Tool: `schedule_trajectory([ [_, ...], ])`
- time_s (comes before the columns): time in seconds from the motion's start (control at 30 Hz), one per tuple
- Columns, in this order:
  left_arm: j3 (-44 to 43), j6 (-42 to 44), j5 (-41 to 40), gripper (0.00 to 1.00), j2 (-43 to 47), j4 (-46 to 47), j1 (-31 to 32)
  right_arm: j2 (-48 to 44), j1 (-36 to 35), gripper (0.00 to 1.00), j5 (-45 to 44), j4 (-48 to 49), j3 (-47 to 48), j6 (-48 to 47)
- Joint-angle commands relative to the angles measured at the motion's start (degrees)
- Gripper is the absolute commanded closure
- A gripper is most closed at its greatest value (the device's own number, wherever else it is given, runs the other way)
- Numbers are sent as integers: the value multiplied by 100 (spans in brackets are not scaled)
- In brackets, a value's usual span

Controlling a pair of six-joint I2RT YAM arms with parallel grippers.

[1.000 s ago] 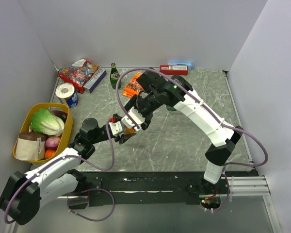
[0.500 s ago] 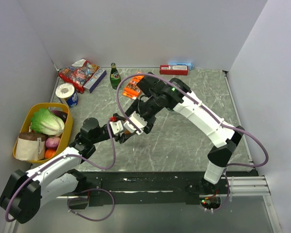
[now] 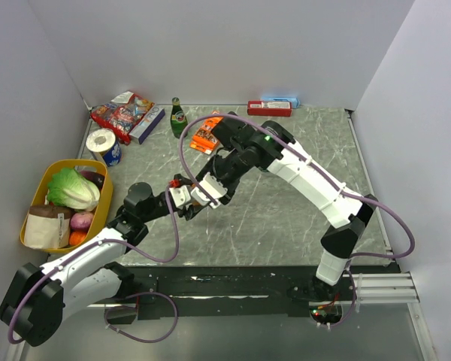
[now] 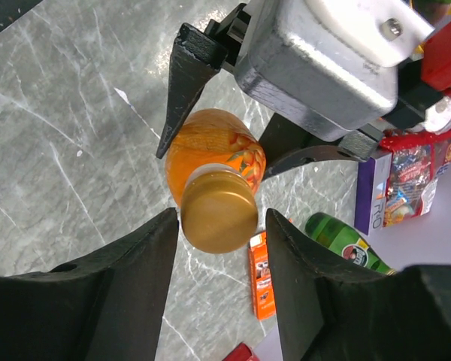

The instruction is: Screw on the bottle caps

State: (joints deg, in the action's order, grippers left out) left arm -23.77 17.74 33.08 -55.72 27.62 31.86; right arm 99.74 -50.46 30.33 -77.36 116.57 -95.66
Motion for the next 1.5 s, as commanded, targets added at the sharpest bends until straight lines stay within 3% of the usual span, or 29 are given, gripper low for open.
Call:
schedule_trajectory([
  [0.0,-198,72,-108,99,35,464,22,124,45,45,-27,-1255,85,117],
  [0.13,-198,98,-301,99,27,516,22,221,53,52,-35,-1255,120,240],
  [0.2,-181,81,-407,99,18,560,22,343,80,60,-36,-1255,225,459],
  [0.33,-145,-305,-1510,99,-122,964,57,826,238,73,148,-1255,778,1617],
  [0.4,-198,-657,-1883,99,-219,1149,58,1185,421,80,350,-1255,1287,2750],
  [0.47,-277,-850,-2287,99,-342,1307,75,1563,519,100,527,-1238,1771,3985],
  [0.53,-426,-1008,-2560,99,-491,1334,110,1828,729,100,789,-1255,2245,4842],
  [0.67,-672,-966,-3227,99,-799,1273,215,2328,1055,100,1333,-948,2361,7469],
  [0.7,-786,-939,-3290,99,-921,1151,242,2400,1142,100,1492,-808,2352,8005],
  [0.73,-813,-921,-3282,99,-992,1115,233,2270,1117,100,1459,-580,1769,8549],
  [0.8,-840,-886,-3447,99,-1089,1045,233,2023,986,100,1117,-446,1640,8590],
  [0.9,-805,-939,-3405,99,-1116,869,233,2023,958,100,555,-438,2271,8502],
  [0.93,-805,-982,-3353,99,-1107,755,225,1970,994,83,458,-429,2404,8459],
  [1.0,-796,-1000,-3091,99,-1055,562,198,1856,1169,65,256,-403,2711,8406],
  [1.03,-787,-1035,-2932,99,-1055,352,181,1638,1239,47,272,-385,2756,8371],
  [1.1,-778,-1105,-2450,99,-958,79,111,1347,1564,28,725,-262,2600,8266],
  [1.2,-708,-1150,-1852,99,-731,-274,5,654,1969,24,1465,89,1795,7880],
  [1.27,-673,-1071,-1096,99,-494,-440,-48,47,2005,22,1915,353,1248,6898],
  [1.3,-664,-1036,-928,99,-431,-485,-57,-164,1952,22,2046,406,688,5919],
  [1.47,-1128,-272,389,99,-430,-1449,-110,-1228,1303,22,1391,976,-792,3575],
])
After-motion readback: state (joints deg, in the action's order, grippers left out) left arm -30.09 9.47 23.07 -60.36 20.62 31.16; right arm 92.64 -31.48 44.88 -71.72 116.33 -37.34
